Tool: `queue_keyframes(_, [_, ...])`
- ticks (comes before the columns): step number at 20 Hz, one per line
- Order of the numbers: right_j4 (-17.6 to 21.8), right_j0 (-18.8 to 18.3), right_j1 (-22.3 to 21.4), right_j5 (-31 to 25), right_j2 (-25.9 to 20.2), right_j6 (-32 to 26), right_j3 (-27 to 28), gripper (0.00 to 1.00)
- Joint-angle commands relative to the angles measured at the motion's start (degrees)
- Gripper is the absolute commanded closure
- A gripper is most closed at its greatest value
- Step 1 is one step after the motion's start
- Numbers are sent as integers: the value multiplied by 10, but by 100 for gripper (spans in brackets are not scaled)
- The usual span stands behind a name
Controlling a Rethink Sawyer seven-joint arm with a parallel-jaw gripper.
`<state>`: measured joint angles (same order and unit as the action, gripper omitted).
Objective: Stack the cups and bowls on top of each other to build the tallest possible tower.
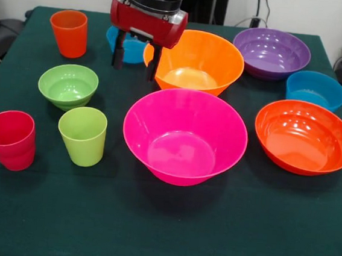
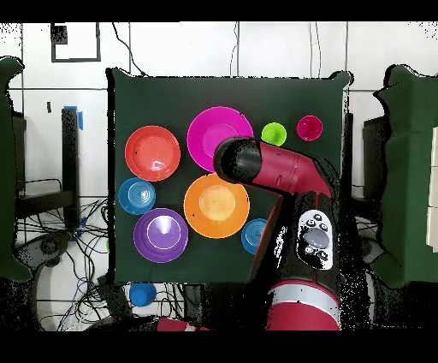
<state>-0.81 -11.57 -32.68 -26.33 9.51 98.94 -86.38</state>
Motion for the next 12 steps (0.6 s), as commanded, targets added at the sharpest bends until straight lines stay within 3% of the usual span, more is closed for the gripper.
queue_keyframes(1, [-15, -8, 20, 48, -86, 77, -45, 0])
queue_keyframes(12, [-24, -2, 35, 73, -85, 92, -40, 0])
